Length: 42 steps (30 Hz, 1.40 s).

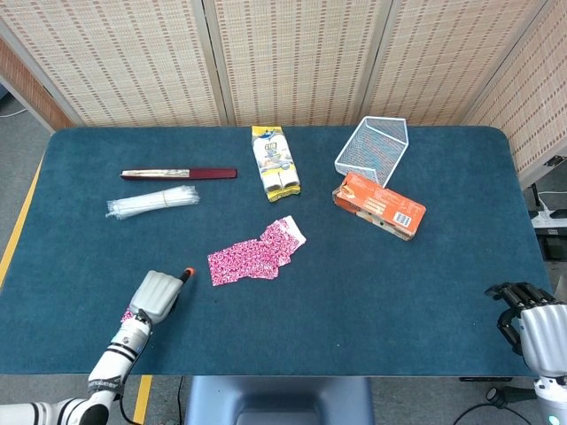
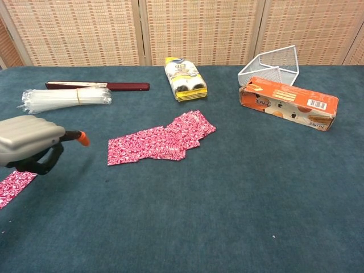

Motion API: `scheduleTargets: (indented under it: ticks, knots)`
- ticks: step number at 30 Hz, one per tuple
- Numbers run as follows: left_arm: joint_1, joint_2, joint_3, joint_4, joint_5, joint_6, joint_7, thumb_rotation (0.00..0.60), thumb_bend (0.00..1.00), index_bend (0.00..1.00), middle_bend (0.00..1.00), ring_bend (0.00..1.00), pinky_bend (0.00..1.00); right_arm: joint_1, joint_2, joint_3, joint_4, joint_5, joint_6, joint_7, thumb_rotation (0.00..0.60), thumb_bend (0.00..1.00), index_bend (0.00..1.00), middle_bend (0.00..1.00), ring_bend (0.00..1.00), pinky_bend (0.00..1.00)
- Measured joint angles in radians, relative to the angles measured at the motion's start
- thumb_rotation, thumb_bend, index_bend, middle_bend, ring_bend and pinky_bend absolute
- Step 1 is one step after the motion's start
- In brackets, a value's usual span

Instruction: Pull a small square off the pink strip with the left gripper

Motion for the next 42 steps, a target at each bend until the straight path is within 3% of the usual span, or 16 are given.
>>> scheduleTargets:
  ticks: [11,25,42]
  knots:
    - [-0.074,-0.084,-0.065,0.062,-0.088,-0.070,0.031,0.600,0.84,0.17,0.68,0.69,0.63,0.001,0.002,0.000,-0.001,0.001,-0.003,0.000,0.600,1.00,0.49,0.54,0.47,0.64]
    - [-0.088,-0.094,-0.052,0.072,-0.147,-0.118,0.001,0.600,0.84,0.21,0.68,0.69,0.63,0.001,0.000,0.000,0.000,0.002,-0.008,-0.004,0.600,1.00,0.49,0.54,0.47,0.64]
    - [-0.080,-0.072,-0.010,0.097,-0.196,-0.067,0.054,0.600,0.84,0.24,0.68,0.69,0.63,0.000,0.003,-0.003,-0.004,0.001,-0.009,-0.004,0.600,1.00,0.49,0.54,0.47,0.64]
